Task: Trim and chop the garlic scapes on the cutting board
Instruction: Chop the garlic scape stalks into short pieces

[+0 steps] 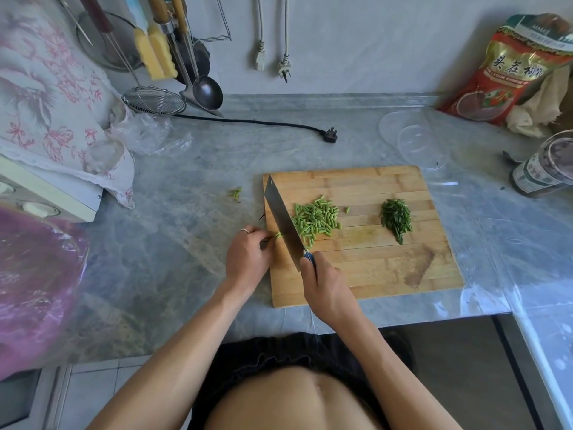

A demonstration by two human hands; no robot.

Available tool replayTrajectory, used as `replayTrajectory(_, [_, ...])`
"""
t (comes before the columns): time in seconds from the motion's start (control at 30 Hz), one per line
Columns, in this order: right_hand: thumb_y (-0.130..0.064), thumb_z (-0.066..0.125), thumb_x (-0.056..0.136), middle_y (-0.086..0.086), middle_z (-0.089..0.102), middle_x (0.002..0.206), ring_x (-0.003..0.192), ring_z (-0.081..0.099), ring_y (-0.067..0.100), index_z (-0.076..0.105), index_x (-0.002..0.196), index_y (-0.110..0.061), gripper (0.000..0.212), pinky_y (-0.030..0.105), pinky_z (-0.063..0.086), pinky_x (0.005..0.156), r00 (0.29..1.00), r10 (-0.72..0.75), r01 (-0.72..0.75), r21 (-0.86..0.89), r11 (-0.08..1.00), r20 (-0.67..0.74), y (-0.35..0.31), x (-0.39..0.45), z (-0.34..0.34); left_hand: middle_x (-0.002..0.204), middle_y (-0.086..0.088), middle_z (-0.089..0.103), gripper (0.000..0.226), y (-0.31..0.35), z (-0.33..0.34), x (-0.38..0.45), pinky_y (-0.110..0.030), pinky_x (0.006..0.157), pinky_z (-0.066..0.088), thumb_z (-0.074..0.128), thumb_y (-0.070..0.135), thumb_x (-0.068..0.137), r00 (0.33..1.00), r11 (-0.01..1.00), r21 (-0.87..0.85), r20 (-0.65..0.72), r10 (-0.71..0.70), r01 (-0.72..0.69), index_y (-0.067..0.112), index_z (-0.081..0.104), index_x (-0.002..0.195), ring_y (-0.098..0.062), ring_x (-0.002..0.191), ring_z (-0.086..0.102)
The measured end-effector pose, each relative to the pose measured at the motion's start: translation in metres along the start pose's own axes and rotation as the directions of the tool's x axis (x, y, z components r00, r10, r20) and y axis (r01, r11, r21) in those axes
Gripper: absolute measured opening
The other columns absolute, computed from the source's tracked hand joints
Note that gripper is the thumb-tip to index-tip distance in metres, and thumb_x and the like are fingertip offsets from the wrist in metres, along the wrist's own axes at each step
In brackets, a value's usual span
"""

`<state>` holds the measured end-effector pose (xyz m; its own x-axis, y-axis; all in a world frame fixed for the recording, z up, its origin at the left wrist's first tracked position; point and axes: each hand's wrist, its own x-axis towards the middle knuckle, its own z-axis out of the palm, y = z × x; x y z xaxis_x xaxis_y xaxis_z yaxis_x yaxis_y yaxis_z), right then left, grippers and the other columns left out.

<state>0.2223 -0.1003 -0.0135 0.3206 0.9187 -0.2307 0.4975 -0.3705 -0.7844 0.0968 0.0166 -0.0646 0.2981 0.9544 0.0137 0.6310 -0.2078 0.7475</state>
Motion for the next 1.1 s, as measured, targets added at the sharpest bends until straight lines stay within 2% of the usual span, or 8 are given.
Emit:
replayTrajectory(0.1, [-0.024,0.041,0.102,0.003,0.038,0.054,0.047,0.030,0.019,0.039,0.077,-0.011,0.029,0.037,0.027,0.048,1.000,0.011,-0.010,0.031,0.999,-0.007,0.001,-0.001,-0.003,0.088,-0.003,0.071,0.013,0.003,-0.002,0.004,-0.034,0.070,0.054,0.071,0.020,0.085,0.997,0.997,0.023,0.028,-0.079,0.078,0.015,0.078,0.094,-0.020,0.081,0.067])
replayTrajectory(0.23, [-0.026,0.040,0.102,-0.001,0.039,0.052,0.045,0.029,0.015,0.042,0.078,-0.012,0.028,0.035,0.027,0.047,1.000,0.014,-0.013,0.049,0.999,-0.017,0.000,-0.002,-0.005,0.090,-0.005,0.072,0.013,0.012,-0.007,0.016,-0.031,0.068,0.051,0.065,0.020,0.089,0.968,0.971,0.124,0.127,-0.218,0.202,0.012,0.073,0.095,-0.024,0.085,0.067])
replayTrajectory(0.33, [-0.026,0.039,0.102,-0.001,0.039,0.052,0.044,0.028,0.013,0.041,0.077,-0.012,0.028,0.030,0.026,0.046,1.000,0.007,-0.006,0.049,0.999,-0.025,-0.001,-0.002,-0.007,0.093,-0.010,0.069,0.013,0.014,-0.007,0.019,-0.031,0.065,0.042,0.061,0.018,0.091,0.968,0.957,0.242,0.154,-0.200,0.159,0.008,0.068,0.095,-0.030,0.088,0.065])
replayTrajectory(0.43, [-0.026,0.040,0.103,-0.001,0.038,0.052,0.044,0.027,0.012,0.040,0.076,-0.013,0.029,0.028,0.025,0.045,0.999,0.005,-0.003,0.050,0.999,-0.033,-0.001,-0.001,-0.007,0.095,-0.010,0.069,0.014,0.013,-0.007,0.018,-0.031,0.065,0.042,0.061,0.021,0.093,0.978,0.956,0.269,0.133,-0.161,0.120,0.008,0.067,0.096,-0.030,0.089,0.065])
replayTrajectory(0.57, [-0.028,0.039,0.102,0.005,0.042,0.054,0.046,0.031,0.016,0.043,0.080,-0.009,0.030,0.028,0.026,0.045,0.999,0.008,-0.007,0.035,0.999,-0.040,0.000,0.002,-0.006,0.092,-0.005,0.071,0.010,0.014,-0.011,0.022,-0.033,0.067,0.051,0.066,0.022,0.091,0.972,0.961,0.223,0.134,-0.193,0.160,0.014,0.070,0.096,-0.026,0.086,0.066])
replayTrajectory(0.8, [-0.030,0.039,0.102,0.001,0.045,0.053,0.043,0.034,0.013,0.046,0.083,-0.007,0.031,0.025,0.027,0.043,0.999,0.000,0.001,0.022,1.000,-0.039,-0.001,0.006,-0.003,0.083,0.001,0.071,0.003,0.005,-0.021,0.035,-0.014,0.059,0.042,0.076,0.018,0.085,0.931,0.956,0.047,0.217,-0.293,0.289,0.018,0.076,0.088,-0.010,0.077,0.064])
replayTrajectory(0.97, [-0.027,0.041,0.102,0.002,0.044,0.052,0.043,0.034,0.013,0.045,0.081,-0.008,0.029,0.025,0.026,0.043,0.999,-0.010,0.011,0.015,1.000,-0.040,-0.001,0.009,0.000,0.080,0.003,0.068,0.006,0.008,-0.021,0.034,-0.021,0.063,0.043,0.072,0.018,0.086,0.951,0.977,0.097,0.230,-0.206,0.188,0.015,0.076,0.090,-0.013,0.076,0.064])
replayTrajectory(1.1, [-0.026,0.042,0.102,0.003,0.043,0.052,0.042,0.033,0.013,0.045,0.080,-0.007,0.030,0.023,0.025,0.042,0.999,-0.011,0.012,0.024,1.000,-0.038,0.000,0.008,0.000,0.090,0.002,0.072,0.013,0.004,-0.023,0.034,-0.019,0.071,0.043,0.069,0.020,0.090,0.956,0.982,0.067,0.228,-0.185,0.174,0.014,0.077,0.098,-0.009,0.081,0.061])
